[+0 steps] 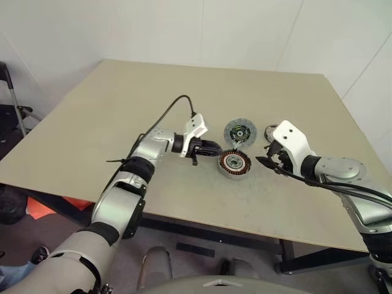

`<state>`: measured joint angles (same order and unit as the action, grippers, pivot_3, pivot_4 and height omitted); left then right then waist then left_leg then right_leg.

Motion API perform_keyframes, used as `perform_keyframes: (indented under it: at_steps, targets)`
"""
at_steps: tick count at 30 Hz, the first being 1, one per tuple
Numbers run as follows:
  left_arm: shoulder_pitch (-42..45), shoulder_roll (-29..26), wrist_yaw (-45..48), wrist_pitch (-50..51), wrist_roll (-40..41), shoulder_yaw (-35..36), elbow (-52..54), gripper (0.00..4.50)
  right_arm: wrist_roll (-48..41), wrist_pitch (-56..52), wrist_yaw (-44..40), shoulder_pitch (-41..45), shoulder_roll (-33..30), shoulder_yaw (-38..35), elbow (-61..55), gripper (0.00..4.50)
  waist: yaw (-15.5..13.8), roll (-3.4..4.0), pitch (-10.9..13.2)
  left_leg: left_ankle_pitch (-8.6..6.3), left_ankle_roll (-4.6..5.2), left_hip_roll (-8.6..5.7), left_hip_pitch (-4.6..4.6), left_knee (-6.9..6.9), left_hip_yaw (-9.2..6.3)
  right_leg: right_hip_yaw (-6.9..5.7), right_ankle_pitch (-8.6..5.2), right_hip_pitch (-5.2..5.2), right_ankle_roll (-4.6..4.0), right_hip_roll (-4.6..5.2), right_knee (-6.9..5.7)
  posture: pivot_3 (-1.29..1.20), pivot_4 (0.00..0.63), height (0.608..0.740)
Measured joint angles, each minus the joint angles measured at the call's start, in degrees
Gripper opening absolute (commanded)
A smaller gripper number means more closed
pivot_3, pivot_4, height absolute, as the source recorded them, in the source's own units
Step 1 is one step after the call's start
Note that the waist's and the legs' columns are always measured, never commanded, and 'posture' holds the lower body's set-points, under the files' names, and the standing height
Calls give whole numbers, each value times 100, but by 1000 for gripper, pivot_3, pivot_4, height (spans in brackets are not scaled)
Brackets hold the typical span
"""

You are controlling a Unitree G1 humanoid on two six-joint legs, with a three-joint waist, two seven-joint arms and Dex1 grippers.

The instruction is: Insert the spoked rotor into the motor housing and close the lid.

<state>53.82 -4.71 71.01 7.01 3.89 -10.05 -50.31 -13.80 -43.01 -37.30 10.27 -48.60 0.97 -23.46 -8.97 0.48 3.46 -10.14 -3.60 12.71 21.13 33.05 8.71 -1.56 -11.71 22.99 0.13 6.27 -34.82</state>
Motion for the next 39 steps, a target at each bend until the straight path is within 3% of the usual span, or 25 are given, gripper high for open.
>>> perform_keyframes:
  at_steps: [8,22,39]
  targets:
    - [288,529,-132,-428,-262,-317,-458,689,84,-129,97,-220,0,-24,-223,2047,27,2,-1,-1,3,0,-3,0,0,1,0,0,0,-1,-1,0,0,740]
    - [428,617,-699,-953,-641,-386,-1203,689,86,-271,260,-279,54,-109,-400,2047,11,2,-2,-3,7,-1,-3,1,0,1,0,-1,0,0,-1,0,0,740]
    - [471,717,-948,-1048,-727,-380,-1346,689,89,-271,264,-207,93,-109,-400,2047,12,3,-2,-3,8,-1,-4,3,0,1,0,-1,0,1,-4,0,0,740]
